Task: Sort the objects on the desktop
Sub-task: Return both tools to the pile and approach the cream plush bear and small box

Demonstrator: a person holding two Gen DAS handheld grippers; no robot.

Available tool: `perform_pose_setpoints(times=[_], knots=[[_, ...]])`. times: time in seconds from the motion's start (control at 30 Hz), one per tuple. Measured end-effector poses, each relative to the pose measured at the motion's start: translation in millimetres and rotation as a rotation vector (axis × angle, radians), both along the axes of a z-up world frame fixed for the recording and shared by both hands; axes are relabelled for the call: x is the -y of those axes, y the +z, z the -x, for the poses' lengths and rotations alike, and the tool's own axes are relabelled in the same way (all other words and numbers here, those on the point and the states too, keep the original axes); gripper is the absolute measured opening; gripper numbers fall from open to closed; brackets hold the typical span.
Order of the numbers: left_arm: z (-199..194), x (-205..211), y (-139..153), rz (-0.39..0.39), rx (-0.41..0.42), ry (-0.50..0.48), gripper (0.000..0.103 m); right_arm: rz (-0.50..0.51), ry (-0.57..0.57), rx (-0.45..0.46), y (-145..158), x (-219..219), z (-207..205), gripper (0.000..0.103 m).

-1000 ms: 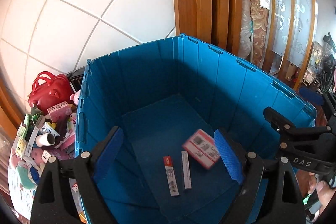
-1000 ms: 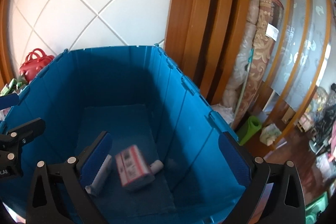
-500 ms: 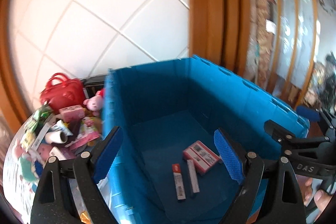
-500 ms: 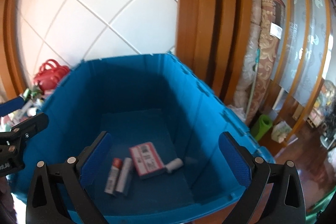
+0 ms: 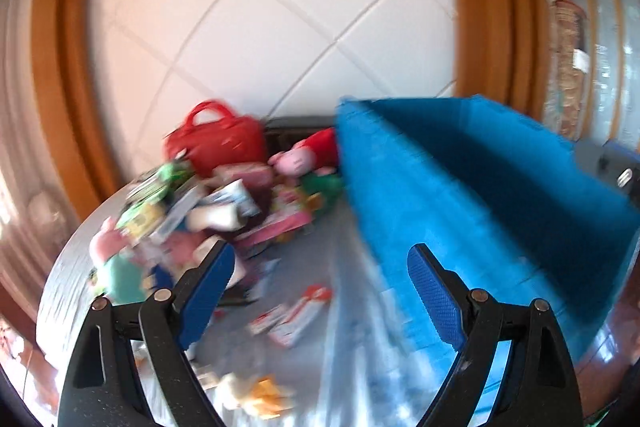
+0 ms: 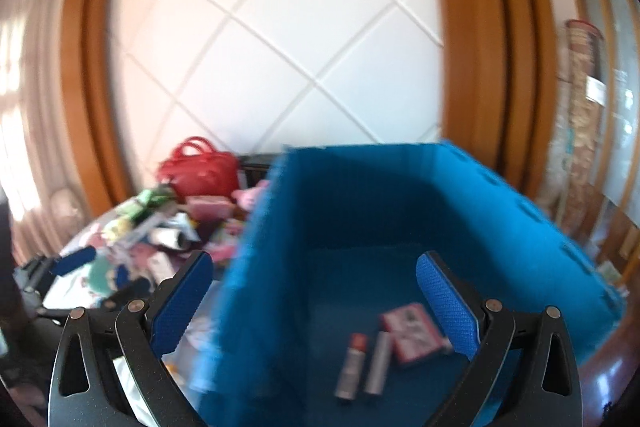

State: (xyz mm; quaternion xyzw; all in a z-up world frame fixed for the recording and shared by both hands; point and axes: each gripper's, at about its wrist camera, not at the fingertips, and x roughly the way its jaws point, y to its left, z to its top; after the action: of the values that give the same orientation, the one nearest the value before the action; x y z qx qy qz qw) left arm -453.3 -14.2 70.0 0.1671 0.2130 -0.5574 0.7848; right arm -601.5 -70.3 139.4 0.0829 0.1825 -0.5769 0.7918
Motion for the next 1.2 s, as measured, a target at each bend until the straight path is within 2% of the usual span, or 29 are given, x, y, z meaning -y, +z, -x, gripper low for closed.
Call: perform_pose_setpoints(times=[0.27,0.37,0.47,0.73,0.8,0.9,0.97,1.03,1.2], knots=[[-116,-49,-63,-0.121,-0.038,0.183,0.089,-0.005,0.178,-0.006,-27,-12,-105,0.103],[-150,-62,-95,-0.177,-0.06,0.218,0.089,-0.042,0.221,-0.028,-52,-10,-142,0.103],[-170,-69,-130,-0.253,-0.097,0.232,0.089,-0.113,0.229,-0.077,-91,1,-172,0.103],[-177,-76,-217,-0.403,-0.183,0.11,0.088,-0.424,0.235,-0.221,-228,30,-209,0.103],[-173,-69,-234,-0.437,-0.184,0.074,0.082,-0.478,0.217,-0.246,-253,31,-209,0.103],[-169,-56,-254,-0.471,-0.18,0.045,0.079,-0.532,0.194,-0.259,-272,32,-203,0.101],[-170,-45,-263,-0.482,-0.178,0.044,0.073,-0.556,0.178,-0.279,-284,35,-202,0.093],[-174,-35,-268,-0.481,-0.19,0.041,0.073,-0.579,0.173,-0.297,-295,38,-203,0.086],[-179,-19,-272,-0.465,-0.246,0.004,0.07,-0.637,0.214,-0.331,-319,40,-214,0.086]])
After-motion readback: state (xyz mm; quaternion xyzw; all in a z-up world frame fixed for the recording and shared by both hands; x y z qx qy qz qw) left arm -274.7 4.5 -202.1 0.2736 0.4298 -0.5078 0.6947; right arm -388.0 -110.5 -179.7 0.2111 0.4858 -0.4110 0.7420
